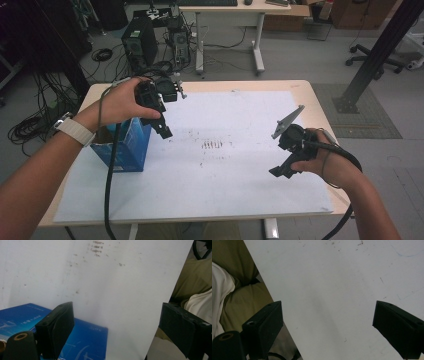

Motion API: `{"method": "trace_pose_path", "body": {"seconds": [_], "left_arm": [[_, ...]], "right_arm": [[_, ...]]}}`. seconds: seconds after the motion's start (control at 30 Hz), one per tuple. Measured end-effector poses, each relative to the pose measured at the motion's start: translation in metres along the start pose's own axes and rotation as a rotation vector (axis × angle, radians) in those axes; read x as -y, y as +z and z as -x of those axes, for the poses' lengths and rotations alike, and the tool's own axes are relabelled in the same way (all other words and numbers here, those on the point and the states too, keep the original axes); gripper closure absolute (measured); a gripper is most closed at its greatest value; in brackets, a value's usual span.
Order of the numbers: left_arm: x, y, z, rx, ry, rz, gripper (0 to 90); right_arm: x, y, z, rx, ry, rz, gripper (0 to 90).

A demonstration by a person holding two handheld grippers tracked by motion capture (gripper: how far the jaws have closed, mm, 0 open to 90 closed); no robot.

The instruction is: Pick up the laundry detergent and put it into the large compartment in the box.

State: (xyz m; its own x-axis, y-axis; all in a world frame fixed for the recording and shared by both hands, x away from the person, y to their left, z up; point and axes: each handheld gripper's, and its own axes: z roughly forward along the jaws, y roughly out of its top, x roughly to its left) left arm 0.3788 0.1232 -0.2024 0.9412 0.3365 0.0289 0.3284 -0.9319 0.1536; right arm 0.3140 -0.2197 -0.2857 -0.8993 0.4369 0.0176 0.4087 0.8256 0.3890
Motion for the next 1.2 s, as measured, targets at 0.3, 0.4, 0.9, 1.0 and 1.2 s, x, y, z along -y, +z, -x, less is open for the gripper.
{"method": "trace_pose_path", "body": {"seconds": [0.3, 0.4, 0.9, 1.0, 1.2], "left_arm": [[0.0016, 0.0, -0.0019, -0.001, -0.011, 0.008, 13.1], [0.0019, -0.0001, -0.003, -0.004, -0.017, 0.009, 12.8], [0.0019, 0.0012, -0.0065, -0.006, -0.046, -0.002, 10.5], [0.0021, 0.0021, -0.0078, -0.003, -0.046, -0.005, 10.5], [0.0025, 0.002, -0.0091, -0.004, -0.048, -0.006, 10.5]], "right_arm": [[-0.0001, 0.0014, -0.0006, 0.0, -0.001, 0.002, 9.5], [0.0006, 0.0016, -0.0004, 0.0, 0.003, 0.005, 9.5], [0.0028, 0.004, -0.0006, 0.001, 0.014, 0.008, 9.5], [0.0026, 0.0048, -0.0003, -0.001, 0.015, 0.005, 9.5], [0.0013, 0.0049, 0.0001, 0.0, 0.017, 0.004, 9.5]]}}
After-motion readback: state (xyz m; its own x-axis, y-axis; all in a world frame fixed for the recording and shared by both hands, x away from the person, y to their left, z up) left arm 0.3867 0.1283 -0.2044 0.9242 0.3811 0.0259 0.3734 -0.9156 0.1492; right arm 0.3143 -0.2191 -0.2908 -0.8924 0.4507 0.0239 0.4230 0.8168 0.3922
